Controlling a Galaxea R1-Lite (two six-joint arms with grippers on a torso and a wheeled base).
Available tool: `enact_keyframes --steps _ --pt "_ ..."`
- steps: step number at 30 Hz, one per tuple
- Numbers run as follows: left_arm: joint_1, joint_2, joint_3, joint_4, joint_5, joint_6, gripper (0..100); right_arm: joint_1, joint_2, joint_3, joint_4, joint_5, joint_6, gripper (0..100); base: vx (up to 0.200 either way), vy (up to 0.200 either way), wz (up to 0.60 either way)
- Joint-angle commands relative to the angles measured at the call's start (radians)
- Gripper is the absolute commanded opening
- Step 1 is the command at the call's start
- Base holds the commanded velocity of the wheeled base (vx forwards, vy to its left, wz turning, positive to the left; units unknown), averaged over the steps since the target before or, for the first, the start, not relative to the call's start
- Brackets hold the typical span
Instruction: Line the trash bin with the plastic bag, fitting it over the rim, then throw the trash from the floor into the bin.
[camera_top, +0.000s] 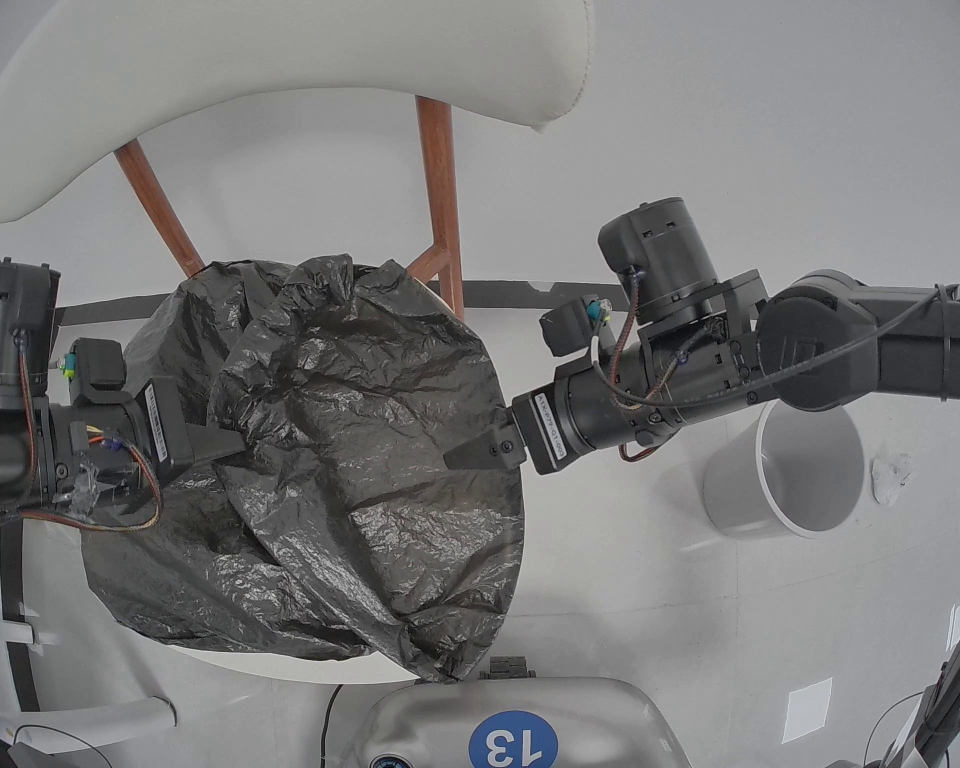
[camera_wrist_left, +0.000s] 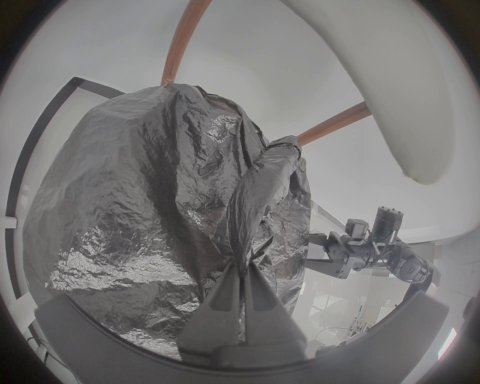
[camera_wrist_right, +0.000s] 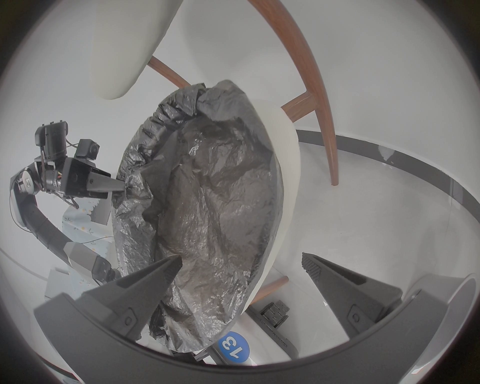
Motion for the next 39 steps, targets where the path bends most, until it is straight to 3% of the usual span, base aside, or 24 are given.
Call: enact_keyframes --steps 1,3,4,20,25,39 --pt "0.0 -0.004 0.012 -0.015 0.0 -0.001 0 0.008 0.025 -0.006 0.002 0.001 -0.011 100 0.0 0.0 0.0" --pt "-0.002 -0.004 0.016 -0.023 0.0 -0.001 0 0.012 0.026 -0.008 0.002 0.001 -0.017 100 0.0 0.0 0.0" --pt "-0.002 -0.004 0.018 -0.027 0.0 -0.001 0 0.017 0.026 -0.011 0.002 0.001 -0.014 0 0.0 0.0 0.0" --pt "-0.022 0.023 0.019 -0.027 0.008 -0.007 0 0.052 0.015 0.017 0.014 -0.001 0.006 0 0.0 0.0 0.0" --pt "-0.037 0.025 0.012 -0.029 0.011 -0.001 0 0.051 -0.026 0.037 0.014 -0.001 0.058 0 0.0 0.0 0.0" --pt "-0.08 0.105 0.015 -0.061 0.023 0.029 0 -0.008 -0.212 0.193 0.012 -0.001 0.081 0 0.0 0.0 0.0"
